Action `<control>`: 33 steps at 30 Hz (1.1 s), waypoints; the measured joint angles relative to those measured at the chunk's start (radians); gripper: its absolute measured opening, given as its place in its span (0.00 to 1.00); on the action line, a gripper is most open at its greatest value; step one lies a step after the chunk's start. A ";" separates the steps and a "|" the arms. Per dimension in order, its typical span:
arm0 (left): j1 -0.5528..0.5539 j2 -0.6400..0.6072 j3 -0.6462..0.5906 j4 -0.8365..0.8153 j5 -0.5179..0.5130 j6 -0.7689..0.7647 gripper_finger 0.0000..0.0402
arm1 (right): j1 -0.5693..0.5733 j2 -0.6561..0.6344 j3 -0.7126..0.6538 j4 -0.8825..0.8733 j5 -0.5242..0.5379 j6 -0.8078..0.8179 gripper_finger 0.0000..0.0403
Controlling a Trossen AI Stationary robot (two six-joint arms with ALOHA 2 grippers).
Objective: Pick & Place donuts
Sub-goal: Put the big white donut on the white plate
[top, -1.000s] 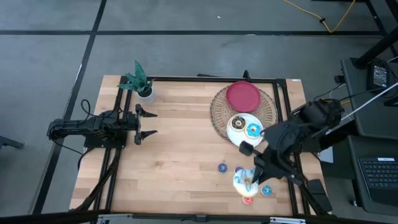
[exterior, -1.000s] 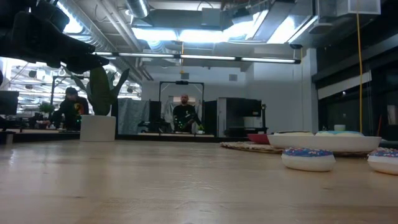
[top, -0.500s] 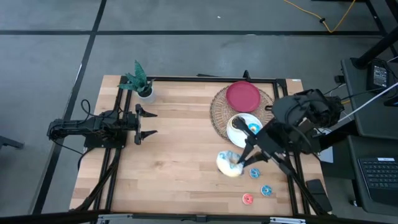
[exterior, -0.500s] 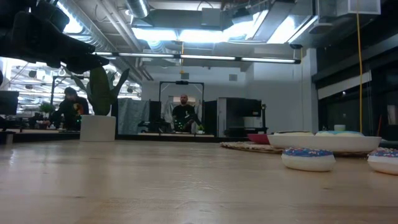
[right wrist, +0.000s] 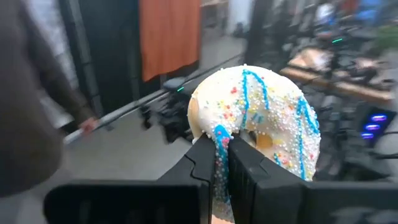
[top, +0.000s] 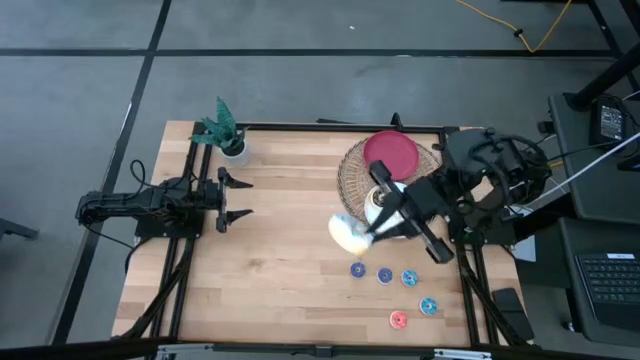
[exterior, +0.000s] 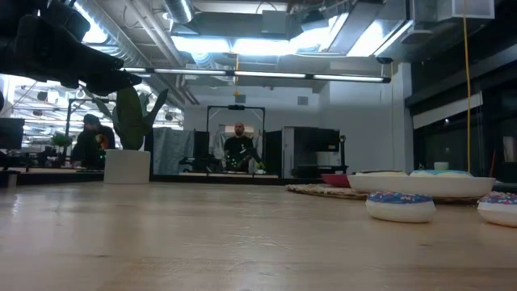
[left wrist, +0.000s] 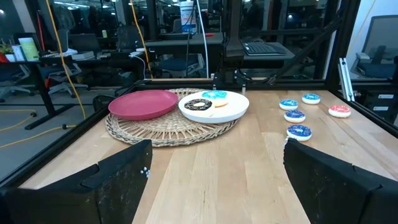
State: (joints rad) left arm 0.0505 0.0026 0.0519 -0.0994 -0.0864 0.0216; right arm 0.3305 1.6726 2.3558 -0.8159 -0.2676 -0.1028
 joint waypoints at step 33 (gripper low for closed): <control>0.000 0.000 0.000 0.000 0.000 0.000 0.88 | 0.000 0.000 0.000 0.841 0.390 -0.269 0.07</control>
State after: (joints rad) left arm 0.0505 0.0028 0.0517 -0.0994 -0.0864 0.0216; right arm 0.3309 1.6726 2.3554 0.0255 0.1221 -0.3715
